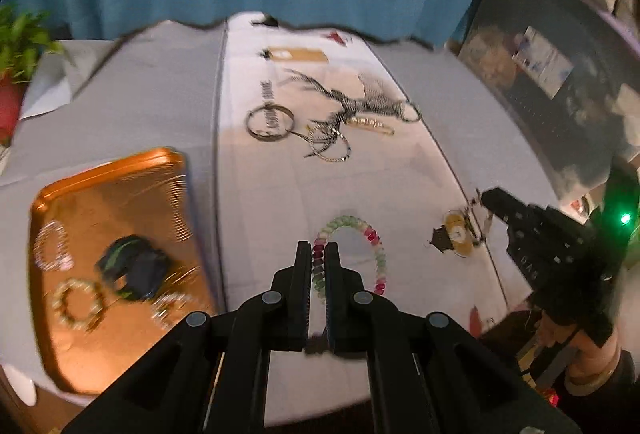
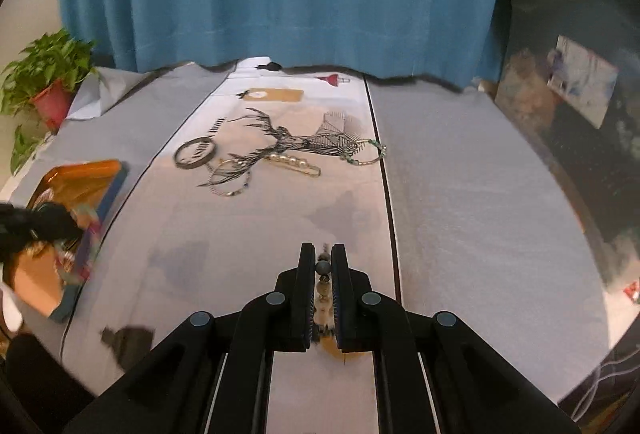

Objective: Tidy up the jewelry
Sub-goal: 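Carry the pink-green bracelet in the left tool while the right tool carries its bracelet to the tray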

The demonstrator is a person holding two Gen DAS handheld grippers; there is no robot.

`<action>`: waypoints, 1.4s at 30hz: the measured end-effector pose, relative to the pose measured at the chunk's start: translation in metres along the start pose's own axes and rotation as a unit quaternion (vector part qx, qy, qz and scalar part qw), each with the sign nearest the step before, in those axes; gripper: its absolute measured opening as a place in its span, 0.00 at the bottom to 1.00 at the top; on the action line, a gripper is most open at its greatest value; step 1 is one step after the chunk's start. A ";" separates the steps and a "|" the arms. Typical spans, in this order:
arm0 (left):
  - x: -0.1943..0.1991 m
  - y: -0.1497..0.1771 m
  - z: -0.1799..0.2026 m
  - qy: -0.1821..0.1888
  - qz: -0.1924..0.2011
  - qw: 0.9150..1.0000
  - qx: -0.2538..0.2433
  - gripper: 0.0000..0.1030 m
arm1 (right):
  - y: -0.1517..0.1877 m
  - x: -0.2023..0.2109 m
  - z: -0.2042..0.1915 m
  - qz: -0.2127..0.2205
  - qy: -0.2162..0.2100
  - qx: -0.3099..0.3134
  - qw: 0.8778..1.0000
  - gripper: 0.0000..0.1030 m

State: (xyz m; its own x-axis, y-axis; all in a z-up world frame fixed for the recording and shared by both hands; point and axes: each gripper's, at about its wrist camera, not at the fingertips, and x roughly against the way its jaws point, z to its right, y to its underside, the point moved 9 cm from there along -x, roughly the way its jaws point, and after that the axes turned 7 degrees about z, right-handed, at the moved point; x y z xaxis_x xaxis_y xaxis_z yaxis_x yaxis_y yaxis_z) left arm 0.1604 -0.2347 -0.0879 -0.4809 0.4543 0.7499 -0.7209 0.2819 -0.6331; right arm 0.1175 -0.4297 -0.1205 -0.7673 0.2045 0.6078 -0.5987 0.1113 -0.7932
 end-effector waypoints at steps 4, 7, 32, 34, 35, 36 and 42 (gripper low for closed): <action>0.043 0.008 -0.010 -0.003 0.024 1.000 0.009 0.04 | 0.005 0.033 -0.015 0.005 -0.002 0.010 1.000 0.08; 0.067 0.020 -0.018 -0.004 0.031 0.999 0.013 0.04 | 0.009 0.061 -0.031 0.012 -0.013 0.016 1.000 0.08; 0.201 0.099 -0.090 -0.021 0.098 0.992 0.080 0.04 | 0.039 0.196 -0.183 0.054 -0.104 0.112 0.987 0.08; 0.205 0.100 -0.094 -0.021 0.102 0.991 0.085 0.04 | 0.041 0.201 -0.189 0.055 -0.107 0.118 0.986 0.08; 0.206 0.101 -0.096 -0.020 0.104 0.991 0.087 0.04 | 0.042 0.203 -0.193 0.055 -0.108 0.120 0.985 0.08; 0.208 0.101 -0.098 -0.021 0.106 0.990 0.090 0.04 | 0.042 0.204 -0.195 0.055 -0.109 0.123 0.985 0.08; 0.214 0.103 -0.111 -0.029 0.113 0.988 0.100 0.04 | 0.044 0.208 -0.204 0.054 -0.117 0.132 0.983 0.08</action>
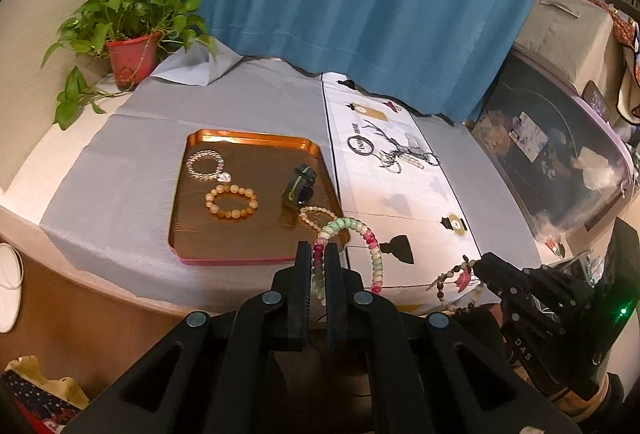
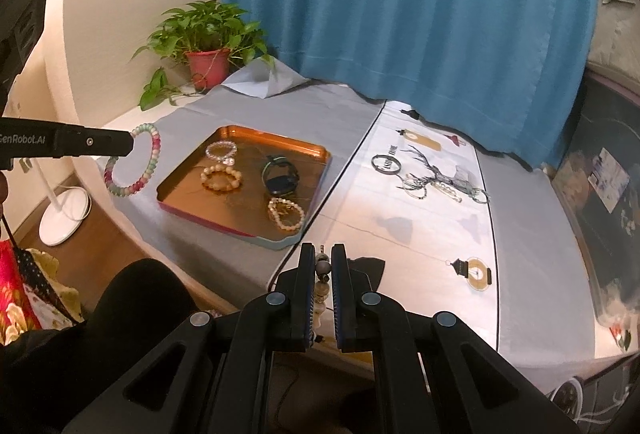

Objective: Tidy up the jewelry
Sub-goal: 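Carry the pink-green bracelet in the left tool while the right tool carries its bracelet to the tray, then open both tools to drop the two bracelets onto the copper tray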

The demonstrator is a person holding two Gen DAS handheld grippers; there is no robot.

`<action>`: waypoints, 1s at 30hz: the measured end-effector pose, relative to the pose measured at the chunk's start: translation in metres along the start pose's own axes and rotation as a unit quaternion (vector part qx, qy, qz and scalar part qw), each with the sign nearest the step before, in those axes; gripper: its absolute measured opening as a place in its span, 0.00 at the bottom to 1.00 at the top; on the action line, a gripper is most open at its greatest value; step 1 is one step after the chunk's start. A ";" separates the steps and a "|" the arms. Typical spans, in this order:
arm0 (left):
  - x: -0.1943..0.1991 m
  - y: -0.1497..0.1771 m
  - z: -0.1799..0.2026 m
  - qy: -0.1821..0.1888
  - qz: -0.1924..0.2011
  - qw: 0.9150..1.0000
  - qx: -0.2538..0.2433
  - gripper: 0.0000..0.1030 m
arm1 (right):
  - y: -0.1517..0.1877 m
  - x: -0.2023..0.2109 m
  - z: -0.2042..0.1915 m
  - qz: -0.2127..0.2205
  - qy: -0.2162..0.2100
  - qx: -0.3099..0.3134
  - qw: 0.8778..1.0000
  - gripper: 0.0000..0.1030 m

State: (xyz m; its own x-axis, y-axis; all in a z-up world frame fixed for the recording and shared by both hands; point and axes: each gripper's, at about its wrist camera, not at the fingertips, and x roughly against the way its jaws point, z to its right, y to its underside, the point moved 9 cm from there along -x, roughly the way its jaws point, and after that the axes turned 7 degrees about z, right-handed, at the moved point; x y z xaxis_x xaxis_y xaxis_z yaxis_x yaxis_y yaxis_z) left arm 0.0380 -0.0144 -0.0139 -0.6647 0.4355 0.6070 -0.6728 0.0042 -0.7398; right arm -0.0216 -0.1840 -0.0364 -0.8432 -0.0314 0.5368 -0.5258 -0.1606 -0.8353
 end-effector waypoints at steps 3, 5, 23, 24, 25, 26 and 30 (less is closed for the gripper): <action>0.002 -0.002 -0.009 -0.008 0.004 1.000 0.006 0.04 | 0.000 -0.002 -0.004 -0.002 -0.006 0.002 1.000 0.08; 0.003 -0.004 -0.016 -0.014 0.007 1.000 0.010 0.04 | 0.000 -0.005 -0.007 -0.005 -0.014 0.002 1.000 0.08; -0.042 -0.030 -0.077 -0.052 0.002 0.998 0.021 0.04 | -0.044 -0.079 -0.055 -0.001 -0.072 0.015 0.997 0.08; -0.048 -0.031 -0.080 -0.054 -0.001 0.998 0.022 0.04 | -0.046 -0.084 -0.057 -0.001 -0.075 0.014 0.997 0.08; -0.053 -0.032 -0.083 -0.056 -0.003 0.998 0.022 0.04 | -0.049 -0.092 -0.061 -0.001 -0.079 0.014 0.997 0.08; -0.061 -0.033 -0.087 -0.057 -0.008 0.998 0.023 0.04 | -0.051 -0.100 -0.064 -0.001 -0.082 0.013 0.997 0.08; -0.089 -0.033 -0.099 -0.062 -0.028 0.997 0.026 0.04 | -0.055 -0.130 -0.074 -0.011 -0.096 0.008 0.995 0.08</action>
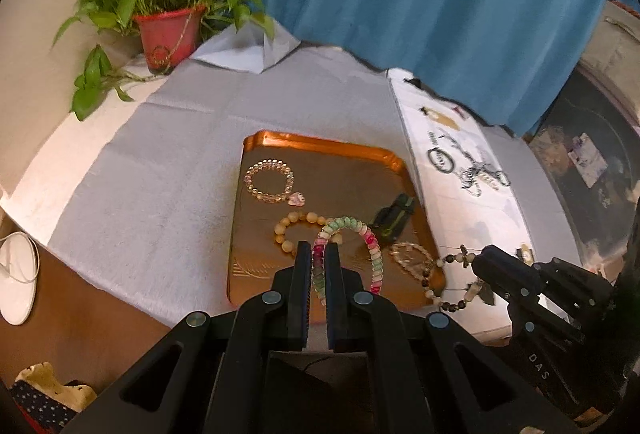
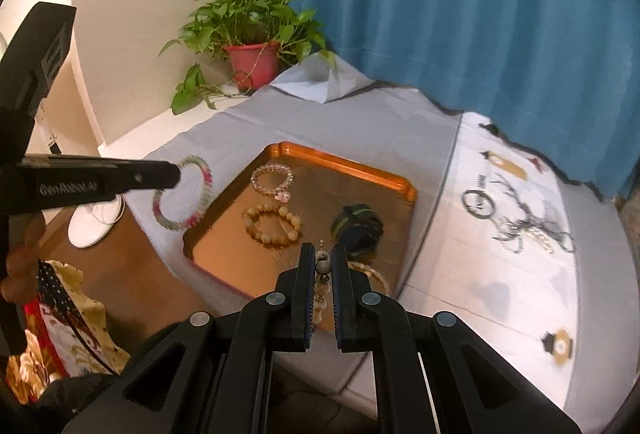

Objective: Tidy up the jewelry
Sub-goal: 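Open both tools to drop the two bracelets onto the copper tray, then move both tools back over the runner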

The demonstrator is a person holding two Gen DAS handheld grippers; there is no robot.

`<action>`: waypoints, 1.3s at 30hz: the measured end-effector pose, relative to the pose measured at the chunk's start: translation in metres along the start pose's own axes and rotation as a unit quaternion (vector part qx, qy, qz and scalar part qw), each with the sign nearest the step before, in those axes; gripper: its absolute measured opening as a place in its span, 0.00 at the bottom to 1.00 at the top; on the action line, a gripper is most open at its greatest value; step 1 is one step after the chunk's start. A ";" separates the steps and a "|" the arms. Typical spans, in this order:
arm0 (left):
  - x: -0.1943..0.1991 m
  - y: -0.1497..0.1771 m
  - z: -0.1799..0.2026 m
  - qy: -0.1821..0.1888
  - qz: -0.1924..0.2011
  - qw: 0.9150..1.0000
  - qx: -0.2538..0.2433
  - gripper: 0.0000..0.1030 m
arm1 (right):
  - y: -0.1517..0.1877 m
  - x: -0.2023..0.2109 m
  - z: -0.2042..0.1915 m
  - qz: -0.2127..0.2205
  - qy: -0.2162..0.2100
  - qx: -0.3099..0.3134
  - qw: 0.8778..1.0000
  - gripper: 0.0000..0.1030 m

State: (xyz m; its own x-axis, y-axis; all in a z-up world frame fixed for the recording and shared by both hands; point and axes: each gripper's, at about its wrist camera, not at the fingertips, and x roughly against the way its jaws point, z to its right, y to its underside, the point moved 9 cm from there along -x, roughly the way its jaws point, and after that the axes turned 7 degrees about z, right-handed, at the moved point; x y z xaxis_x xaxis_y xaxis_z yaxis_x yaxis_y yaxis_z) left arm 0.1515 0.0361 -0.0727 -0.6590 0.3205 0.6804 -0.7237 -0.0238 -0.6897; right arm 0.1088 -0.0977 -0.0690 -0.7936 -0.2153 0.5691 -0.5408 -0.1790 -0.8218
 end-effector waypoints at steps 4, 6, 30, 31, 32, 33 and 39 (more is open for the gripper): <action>-0.029 0.000 -0.005 -0.001 -0.016 1.000 0.000 0.04 | -0.001 -0.032 -0.003 -0.013 -0.010 -0.004 1.000 0.08; -0.041 0.000 -0.006 -0.005 -0.021 1.000 -0.004 0.04 | 0.000 -0.046 -0.005 -0.020 -0.015 -0.005 1.000 0.08; -0.056 0.029 -0.026 -0.121 -0.040 0.991 -0.041 0.94 | 0.033 -0.071 0.014 -0.062 0.013 -0.023 0.998 0.67; -0.048 0.029 -0.024 -0.121 -0.036 0.991 -0.037 0.94 | 0.033 -0.065 0.015 -0.059 0.021 -0.023 0.998 0.67; -0.040 0.029 -0.022 -0.120 -0.030 0.992 -0.033 0.94 | 0.033 -0.059 0.018 -0.055 0.031 -0.026 0.998 0.67; -0.028 0.027 -0.018 -0.121 -0.021 0.992 -0.029 0.94 | 0.033 -0.054 0.020 -0.052 0.040 -0.031 0.997 0.67; 0.027 0.021 0.001 -0.117 0.026 0.992 -0.026 0.94 | 0.026 -0.008 0.030 -0.023 0.068 -0.065 0.995 0.67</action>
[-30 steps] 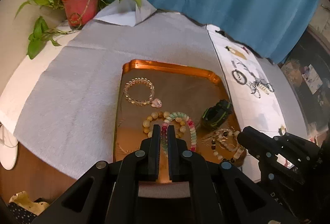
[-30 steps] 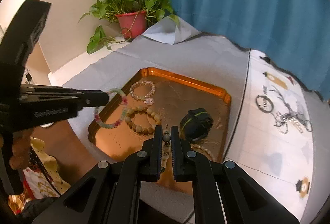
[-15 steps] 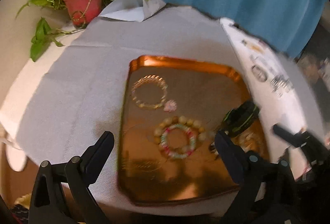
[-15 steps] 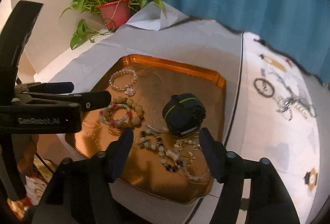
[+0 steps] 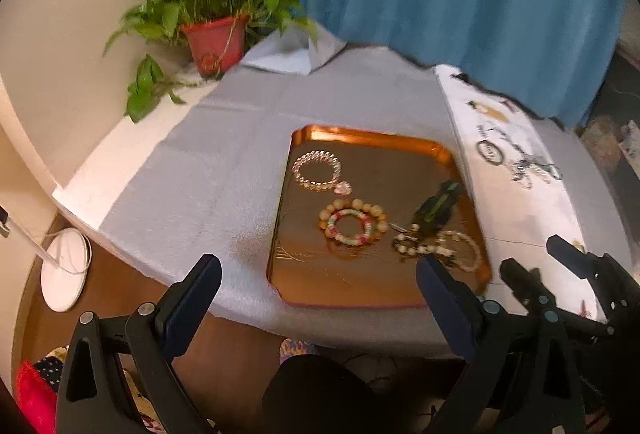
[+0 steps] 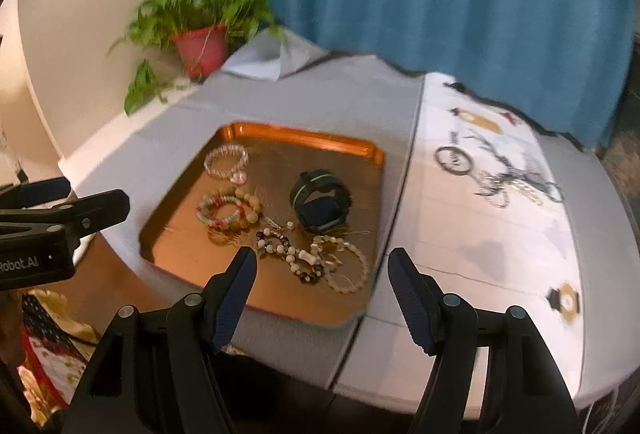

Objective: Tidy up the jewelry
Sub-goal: 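Move both tools back over the runner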

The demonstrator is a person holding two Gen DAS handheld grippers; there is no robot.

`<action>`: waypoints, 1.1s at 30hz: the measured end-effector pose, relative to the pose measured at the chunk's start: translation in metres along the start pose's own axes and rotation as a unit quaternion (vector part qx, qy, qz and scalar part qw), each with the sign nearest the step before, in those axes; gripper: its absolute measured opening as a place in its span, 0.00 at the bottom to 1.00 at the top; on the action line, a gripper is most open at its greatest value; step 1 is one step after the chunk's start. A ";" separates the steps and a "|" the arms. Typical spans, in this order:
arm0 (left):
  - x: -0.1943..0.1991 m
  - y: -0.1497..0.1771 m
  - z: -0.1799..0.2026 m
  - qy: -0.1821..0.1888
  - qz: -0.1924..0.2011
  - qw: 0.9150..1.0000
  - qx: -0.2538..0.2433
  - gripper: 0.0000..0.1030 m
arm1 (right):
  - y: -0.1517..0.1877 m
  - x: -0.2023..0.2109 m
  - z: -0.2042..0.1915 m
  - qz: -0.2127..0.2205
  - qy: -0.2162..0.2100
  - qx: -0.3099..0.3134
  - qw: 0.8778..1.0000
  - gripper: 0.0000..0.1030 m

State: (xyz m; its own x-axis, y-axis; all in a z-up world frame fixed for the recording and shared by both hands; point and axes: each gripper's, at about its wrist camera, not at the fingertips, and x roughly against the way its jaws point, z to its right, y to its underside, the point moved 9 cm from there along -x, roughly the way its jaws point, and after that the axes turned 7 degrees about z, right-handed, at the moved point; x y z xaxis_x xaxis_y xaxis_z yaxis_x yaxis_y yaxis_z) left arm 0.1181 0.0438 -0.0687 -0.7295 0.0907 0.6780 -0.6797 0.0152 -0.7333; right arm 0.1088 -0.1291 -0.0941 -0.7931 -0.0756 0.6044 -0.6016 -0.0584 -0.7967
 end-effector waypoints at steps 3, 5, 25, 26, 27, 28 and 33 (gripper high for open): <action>0.031 0.002 0.004 0.000 0.020 1.000 -0.008 0.94 | 0.003 0.040 0.009 0.022 0.006 -0.004 1.000 0.67; 0.047 0.006 0.008 0.007 0.026 1.000 -0.006 0.94 | 0.006 0.064 0.013 0.034 0.014 -0.007 0.999 0.68; 0.149 0.021 0.053 0.024 0.095 0.994 -0.052 0.94 | 0.028 0.184 0.017 0.102 0.019 -0.007 0.995 0.69; 0.152 0.020 0.055 0.023 0.098 0.993 -0.055 0.94 | 0.029 0.187 0.019 0.103 0.019 -0.008 0.994 0.69; 0.154 0.019 0.058 0.022 0.102 0.993 -0.059 0.94 | 0.029 0.189 0.020 0.103 0.019 -0.009 0.994 0.69; 0.157 0.019 0.059 0.021 0.105 0.992 -0.061 0.94 | 0.028 0.190 0.021 0.104 0.019 -0.011 0.994 0.69; 0.160 0.018 0.065 0.020 0.108 0.992 -0.066 0.94 | 0.028 0.193 0.028 0.108 0.020 -0.020 0.994 0.69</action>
State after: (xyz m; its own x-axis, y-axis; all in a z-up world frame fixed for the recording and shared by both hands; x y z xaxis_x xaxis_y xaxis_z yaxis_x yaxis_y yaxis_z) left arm -0.0156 -0.0063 0.0299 -0.8512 0.1445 0.5046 -0.4908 0.1219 -0.8627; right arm -0.0583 -0.1736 -0.0002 -0.9071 -0.0418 0.4188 -0.4190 -0.0058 -0.9080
